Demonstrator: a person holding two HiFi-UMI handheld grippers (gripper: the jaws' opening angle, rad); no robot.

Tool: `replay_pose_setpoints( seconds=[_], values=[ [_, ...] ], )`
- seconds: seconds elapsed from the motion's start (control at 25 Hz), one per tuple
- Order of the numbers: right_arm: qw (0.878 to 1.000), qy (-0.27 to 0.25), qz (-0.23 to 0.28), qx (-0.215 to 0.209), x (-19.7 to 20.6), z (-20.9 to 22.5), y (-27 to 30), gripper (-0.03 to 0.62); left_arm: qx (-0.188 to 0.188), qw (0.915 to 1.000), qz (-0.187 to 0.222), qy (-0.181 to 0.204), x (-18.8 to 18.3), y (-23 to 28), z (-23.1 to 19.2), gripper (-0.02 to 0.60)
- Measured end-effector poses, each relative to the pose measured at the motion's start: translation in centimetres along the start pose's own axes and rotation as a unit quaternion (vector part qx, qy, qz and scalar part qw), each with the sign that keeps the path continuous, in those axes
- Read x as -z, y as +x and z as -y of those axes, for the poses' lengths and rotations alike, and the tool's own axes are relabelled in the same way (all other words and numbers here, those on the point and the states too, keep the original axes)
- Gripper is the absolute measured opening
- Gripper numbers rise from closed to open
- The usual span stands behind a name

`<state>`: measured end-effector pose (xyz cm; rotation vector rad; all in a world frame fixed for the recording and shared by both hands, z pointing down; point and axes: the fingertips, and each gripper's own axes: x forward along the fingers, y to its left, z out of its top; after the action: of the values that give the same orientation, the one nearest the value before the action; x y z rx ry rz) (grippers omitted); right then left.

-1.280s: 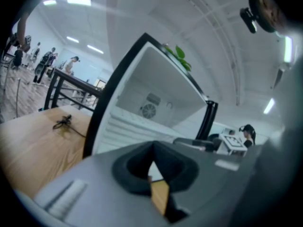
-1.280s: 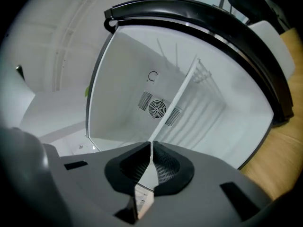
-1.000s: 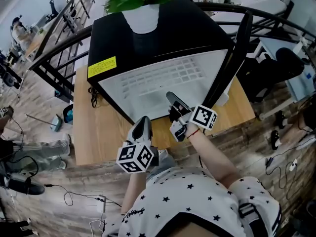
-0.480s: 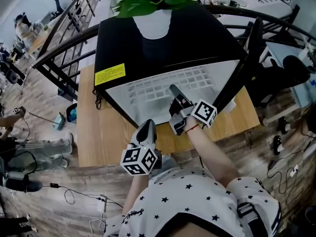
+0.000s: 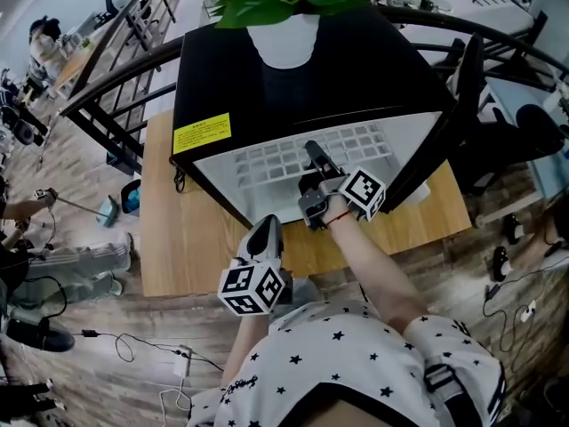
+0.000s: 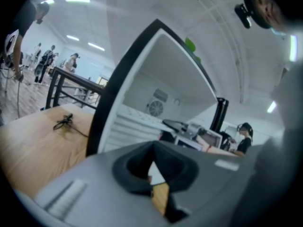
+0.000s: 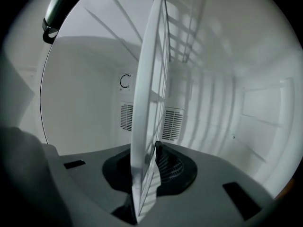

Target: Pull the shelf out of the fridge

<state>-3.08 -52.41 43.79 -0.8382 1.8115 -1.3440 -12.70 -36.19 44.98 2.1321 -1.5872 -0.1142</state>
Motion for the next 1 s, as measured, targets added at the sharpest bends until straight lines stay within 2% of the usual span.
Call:
replay_pose_setpoints(
  seconds=[0.24,0.64,1.0],
  values=[
    [0.999,0.034,0.019,-0.001,-0.1,0.3,0.0,0.051,-0.001,1.0,-0.001,-0.002,0.2,-0.2,0.0,0.008],
    [0.998,0.053,0.027,0.004,0.1,0.3,-0.2,0.046,0.01,0.9999,-0.013,0.004,0.7,-0.4,0.5,0.008],
    [0.997,0.064,0.035,0.011,0.2,0.3,-1.4,0.044,-0.001,1.0,-0.003,0.007,1.6,-1.8,0.7,0.008]
  ],
)
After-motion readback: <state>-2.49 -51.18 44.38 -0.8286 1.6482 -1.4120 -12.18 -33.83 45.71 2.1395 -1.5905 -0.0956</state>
